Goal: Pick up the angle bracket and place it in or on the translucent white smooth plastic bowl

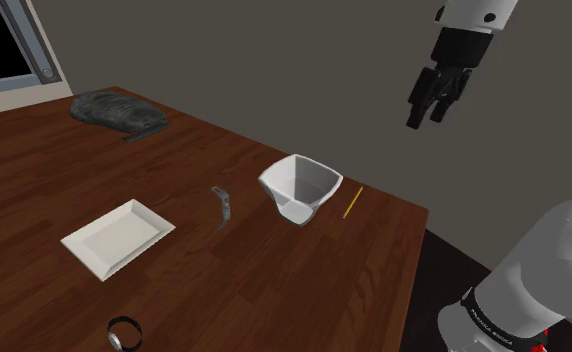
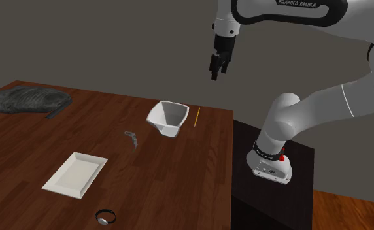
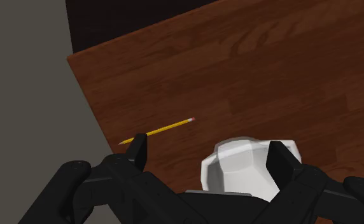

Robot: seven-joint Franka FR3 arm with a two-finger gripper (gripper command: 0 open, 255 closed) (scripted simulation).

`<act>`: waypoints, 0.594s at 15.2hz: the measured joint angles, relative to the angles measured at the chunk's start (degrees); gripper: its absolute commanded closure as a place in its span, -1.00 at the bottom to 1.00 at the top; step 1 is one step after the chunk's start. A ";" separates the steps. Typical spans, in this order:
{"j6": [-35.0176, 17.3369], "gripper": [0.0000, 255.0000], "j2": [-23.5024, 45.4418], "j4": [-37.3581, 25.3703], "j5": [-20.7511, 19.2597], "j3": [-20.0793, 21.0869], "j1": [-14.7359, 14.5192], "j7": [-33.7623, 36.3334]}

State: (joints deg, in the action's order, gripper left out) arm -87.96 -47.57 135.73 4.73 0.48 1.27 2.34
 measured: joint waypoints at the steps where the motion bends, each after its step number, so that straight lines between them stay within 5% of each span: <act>1: 0.00 -1.00 0.00 0.00 0.00 0.00 0.00 0.00; 9: -9.64 -1.00 8.30 0.36 3.45 7.19 -2.11 5.84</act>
State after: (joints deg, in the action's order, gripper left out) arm -97.60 -39.27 136.09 8.19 7.67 -0.85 8.18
